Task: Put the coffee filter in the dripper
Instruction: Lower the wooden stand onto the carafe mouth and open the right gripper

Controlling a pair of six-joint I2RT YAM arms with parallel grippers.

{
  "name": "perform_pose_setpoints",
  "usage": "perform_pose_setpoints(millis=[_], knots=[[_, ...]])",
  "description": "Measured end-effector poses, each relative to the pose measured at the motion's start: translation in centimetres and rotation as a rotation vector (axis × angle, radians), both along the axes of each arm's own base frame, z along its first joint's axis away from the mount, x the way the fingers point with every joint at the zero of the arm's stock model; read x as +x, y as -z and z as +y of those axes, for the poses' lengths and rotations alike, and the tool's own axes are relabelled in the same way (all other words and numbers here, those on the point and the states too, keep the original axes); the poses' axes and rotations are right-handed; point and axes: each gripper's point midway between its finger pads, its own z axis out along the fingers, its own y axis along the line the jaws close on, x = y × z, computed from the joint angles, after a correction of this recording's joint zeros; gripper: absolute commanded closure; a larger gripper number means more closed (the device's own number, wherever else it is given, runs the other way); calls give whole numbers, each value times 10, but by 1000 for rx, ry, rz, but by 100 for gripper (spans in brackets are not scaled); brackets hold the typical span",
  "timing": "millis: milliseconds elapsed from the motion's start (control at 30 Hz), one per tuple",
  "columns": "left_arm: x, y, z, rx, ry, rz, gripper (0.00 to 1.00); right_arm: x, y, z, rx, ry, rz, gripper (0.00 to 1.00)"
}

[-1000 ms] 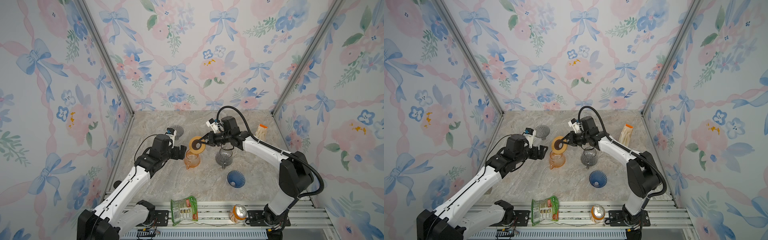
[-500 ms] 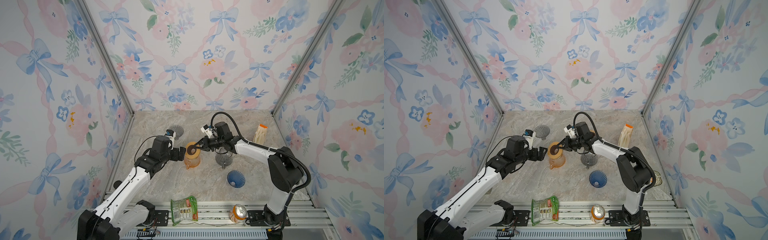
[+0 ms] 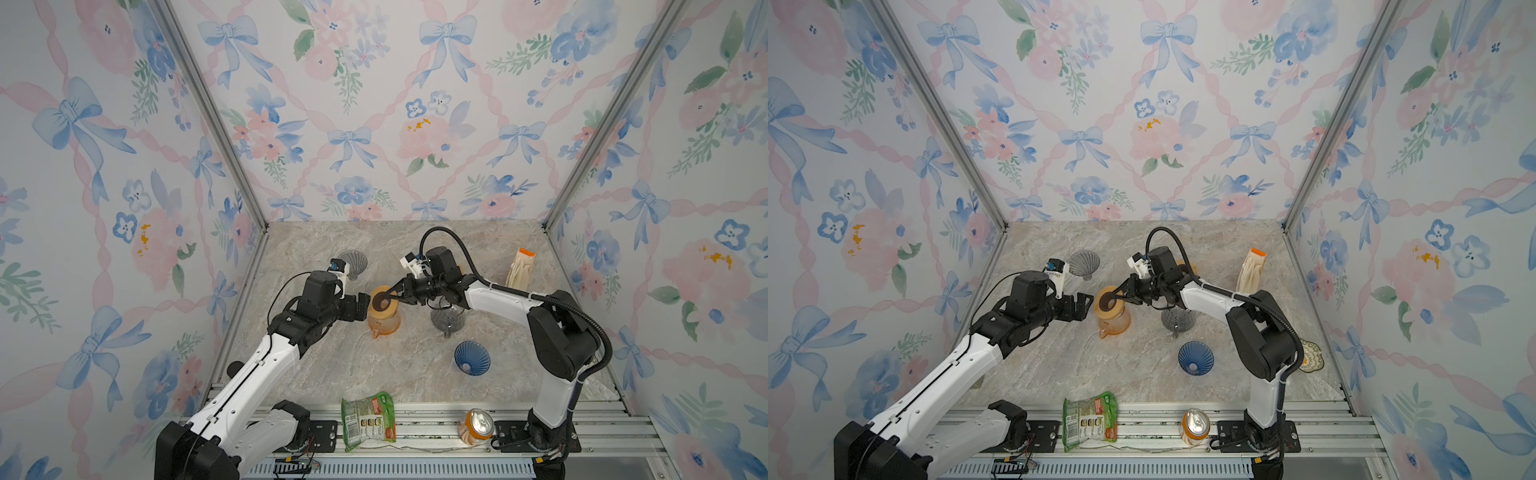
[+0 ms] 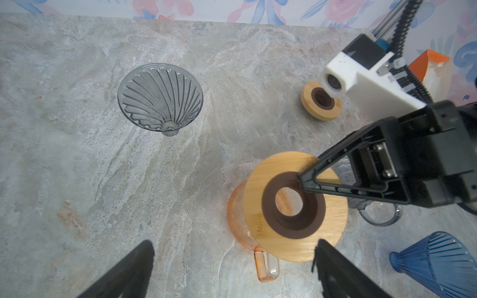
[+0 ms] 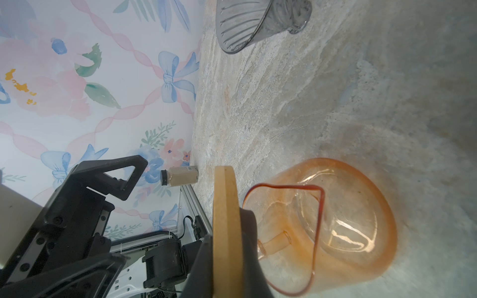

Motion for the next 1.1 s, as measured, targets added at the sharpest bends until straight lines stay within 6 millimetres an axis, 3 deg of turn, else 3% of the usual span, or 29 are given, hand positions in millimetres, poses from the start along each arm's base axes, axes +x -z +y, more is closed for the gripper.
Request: perform_pose_setpoints(millis=[1100], knots=[[1,4,0,5,0,11,2,2,26,-17,-123,16,22,66]])
